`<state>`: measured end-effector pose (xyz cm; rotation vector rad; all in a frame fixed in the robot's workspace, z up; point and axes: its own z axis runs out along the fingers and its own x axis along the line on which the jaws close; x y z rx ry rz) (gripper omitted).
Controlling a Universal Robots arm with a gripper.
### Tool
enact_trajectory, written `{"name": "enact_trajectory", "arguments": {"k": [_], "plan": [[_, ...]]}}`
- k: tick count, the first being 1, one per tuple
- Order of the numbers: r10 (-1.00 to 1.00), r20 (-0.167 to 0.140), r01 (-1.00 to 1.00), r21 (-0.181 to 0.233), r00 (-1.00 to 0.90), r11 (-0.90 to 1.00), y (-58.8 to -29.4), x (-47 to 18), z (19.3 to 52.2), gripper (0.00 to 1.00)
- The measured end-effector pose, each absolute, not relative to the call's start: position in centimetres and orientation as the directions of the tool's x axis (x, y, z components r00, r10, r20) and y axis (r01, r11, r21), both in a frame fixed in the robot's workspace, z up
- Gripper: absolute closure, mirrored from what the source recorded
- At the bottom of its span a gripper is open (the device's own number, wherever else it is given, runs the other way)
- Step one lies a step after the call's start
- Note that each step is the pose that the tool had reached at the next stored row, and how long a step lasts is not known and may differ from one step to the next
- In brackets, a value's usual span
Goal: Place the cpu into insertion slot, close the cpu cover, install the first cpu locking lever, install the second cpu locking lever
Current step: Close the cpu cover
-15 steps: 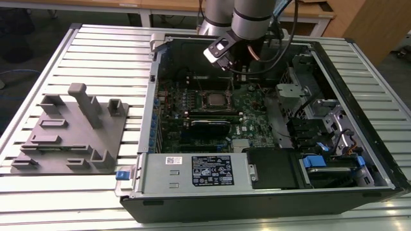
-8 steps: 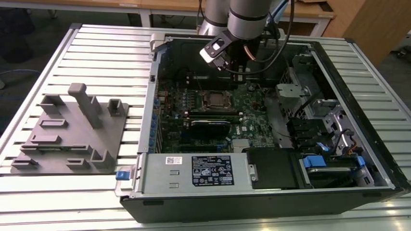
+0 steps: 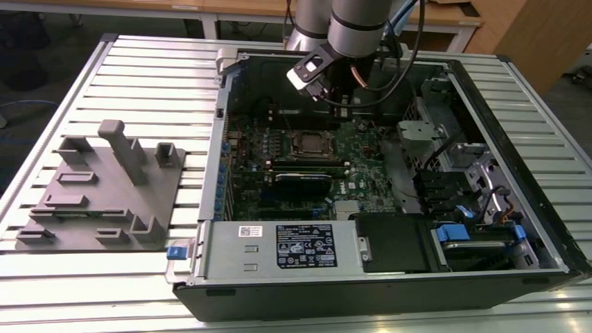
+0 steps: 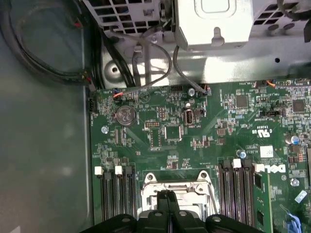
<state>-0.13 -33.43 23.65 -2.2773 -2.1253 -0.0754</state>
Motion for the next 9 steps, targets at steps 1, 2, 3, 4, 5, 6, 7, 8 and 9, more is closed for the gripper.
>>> {"name": "enact_trajectory", "arguments": {"k": [1, 2, 3, 4, 5, 6, 7, 8, 9], "plan": [[0.996, 0.053, 0.998, 0.013, 0.069, -0.069, -33.43, -0.13, 23.66, 0.89], [0.996, 0.053, 0.998, 0.013, 0.069, -0.069, -33.43, -0.13, 23.66, 0.89], [0.996, 0.053, 0.998, 0.013, 0.069, -0.069, -33.43, -0.13, 23.65, 0.89], [0.996, 0.053, 0.998, 0.013, 0.069, -0.069, -33.43, -0.13, 23.65, 0.89], [0.996, 0.053, 0.998, 0.013, 0.069, -0.069, -33.43, -0.13, 23.65, 0.89], [0.996, 0.053, 0.998, 0.013, 0.069, -0.069, -33.43, -0.13, 23.64, 0.89], [0.996, 0.053, 0.998, 0.013, 0.069, -0.069, -33.43, -0.15, 23.63, 0.89], [0.996, 0.054, 0.998, 0.013, 0.068, -0.069, -33.43, -0.22, 23.61, 0.89], [0.996, 0.054, 0.998, 0.013, 0.068, -0.069, -33.43, -0.29, 23.60, 0.89]]}}
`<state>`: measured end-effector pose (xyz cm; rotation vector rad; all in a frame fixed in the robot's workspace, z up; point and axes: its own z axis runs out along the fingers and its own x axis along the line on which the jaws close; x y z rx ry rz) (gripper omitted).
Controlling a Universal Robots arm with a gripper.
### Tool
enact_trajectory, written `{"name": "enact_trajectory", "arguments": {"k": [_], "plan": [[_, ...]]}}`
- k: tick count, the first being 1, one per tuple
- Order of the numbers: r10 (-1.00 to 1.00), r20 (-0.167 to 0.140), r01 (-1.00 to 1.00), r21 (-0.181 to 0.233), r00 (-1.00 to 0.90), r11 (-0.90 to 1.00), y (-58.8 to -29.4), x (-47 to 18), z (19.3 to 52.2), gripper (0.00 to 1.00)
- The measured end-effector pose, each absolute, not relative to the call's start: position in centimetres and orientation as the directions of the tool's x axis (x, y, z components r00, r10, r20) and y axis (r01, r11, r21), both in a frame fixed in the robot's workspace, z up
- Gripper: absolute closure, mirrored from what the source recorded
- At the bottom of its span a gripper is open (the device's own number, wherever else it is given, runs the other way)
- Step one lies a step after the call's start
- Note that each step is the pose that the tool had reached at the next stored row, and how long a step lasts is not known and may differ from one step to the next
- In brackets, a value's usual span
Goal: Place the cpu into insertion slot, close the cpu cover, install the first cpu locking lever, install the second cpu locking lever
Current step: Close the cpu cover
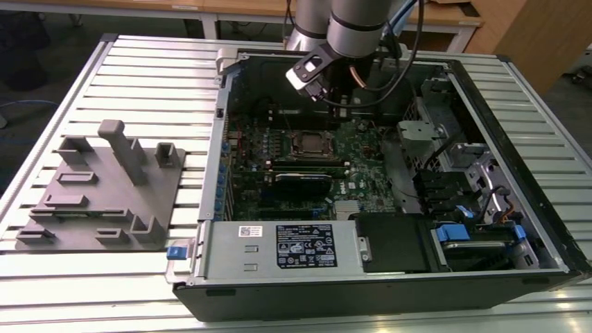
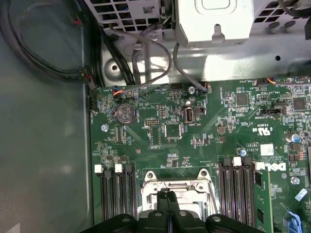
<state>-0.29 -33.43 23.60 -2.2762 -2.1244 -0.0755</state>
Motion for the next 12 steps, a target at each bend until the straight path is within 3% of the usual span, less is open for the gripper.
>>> {"name": "enact_trajectory", "arguments": {"k": [12], "plan": [[0.996, 0.054, 0.998, 0.013, 0.069, -0.069, -33.43, -0.55, 23.54, 0.89]]}}
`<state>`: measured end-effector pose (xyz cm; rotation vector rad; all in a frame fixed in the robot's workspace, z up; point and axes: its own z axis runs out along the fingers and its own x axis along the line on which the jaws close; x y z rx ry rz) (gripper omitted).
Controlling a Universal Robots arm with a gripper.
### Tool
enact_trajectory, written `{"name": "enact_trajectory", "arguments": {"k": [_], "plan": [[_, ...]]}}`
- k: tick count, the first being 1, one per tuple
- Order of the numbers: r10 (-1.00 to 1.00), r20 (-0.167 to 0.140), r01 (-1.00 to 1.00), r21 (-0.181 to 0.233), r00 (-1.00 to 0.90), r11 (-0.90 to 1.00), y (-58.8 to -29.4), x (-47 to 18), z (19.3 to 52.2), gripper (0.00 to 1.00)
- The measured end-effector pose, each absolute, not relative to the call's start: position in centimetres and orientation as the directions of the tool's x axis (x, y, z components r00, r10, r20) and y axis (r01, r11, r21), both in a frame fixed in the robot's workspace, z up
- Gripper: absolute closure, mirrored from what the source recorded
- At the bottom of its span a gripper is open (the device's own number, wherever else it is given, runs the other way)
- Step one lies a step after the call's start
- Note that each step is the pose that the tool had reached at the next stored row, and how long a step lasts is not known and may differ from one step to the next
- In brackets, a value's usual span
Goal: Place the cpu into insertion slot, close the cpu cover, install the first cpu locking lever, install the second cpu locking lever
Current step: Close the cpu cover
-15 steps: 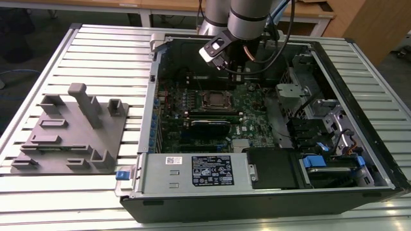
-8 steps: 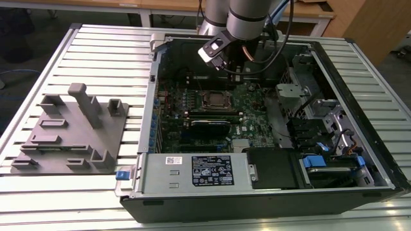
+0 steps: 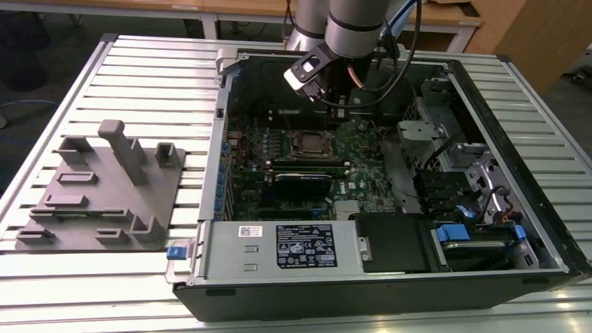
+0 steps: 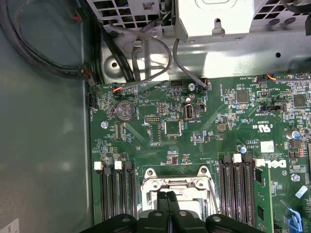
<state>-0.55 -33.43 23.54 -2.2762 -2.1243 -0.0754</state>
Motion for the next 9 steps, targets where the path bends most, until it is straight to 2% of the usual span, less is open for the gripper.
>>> {"name": "enact_trajectory", "arguments": {"k": [9], "plan": [[0.996, 0.054, 0.998, 0.013, 0.067, -0.067, -33.43, -0.59, 23.54, 0.89]]}}
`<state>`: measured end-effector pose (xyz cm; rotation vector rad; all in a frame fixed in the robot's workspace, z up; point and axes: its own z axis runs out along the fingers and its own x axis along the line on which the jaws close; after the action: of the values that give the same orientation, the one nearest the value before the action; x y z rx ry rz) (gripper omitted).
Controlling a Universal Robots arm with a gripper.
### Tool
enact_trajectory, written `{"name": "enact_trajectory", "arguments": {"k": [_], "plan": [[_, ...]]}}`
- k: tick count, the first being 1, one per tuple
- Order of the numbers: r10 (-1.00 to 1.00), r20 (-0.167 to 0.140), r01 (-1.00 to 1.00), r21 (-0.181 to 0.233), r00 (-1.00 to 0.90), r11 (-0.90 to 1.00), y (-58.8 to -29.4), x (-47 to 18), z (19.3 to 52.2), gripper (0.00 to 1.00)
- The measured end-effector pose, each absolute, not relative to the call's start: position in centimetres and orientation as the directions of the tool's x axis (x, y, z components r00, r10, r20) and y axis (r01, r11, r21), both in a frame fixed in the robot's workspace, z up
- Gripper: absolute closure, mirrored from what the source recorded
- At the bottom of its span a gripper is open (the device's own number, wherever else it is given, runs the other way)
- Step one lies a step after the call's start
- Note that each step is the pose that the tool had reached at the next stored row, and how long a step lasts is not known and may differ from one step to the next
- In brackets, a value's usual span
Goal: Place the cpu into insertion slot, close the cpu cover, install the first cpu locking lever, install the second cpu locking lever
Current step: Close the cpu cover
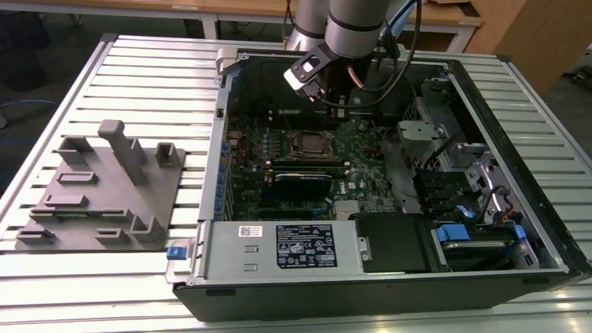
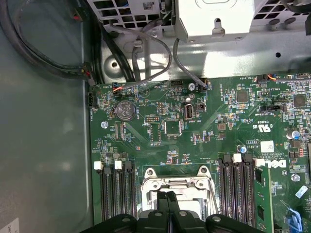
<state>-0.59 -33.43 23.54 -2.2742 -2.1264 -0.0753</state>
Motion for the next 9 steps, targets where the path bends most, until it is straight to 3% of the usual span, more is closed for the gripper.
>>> {"name": "enact_trajectory", "arguments": {"k": [9], "plan": [[0.997, 0.054, 0.999, 0.013, -0.049, 0.048, -33.43, -0.64, 23.52, 0.89]]}}
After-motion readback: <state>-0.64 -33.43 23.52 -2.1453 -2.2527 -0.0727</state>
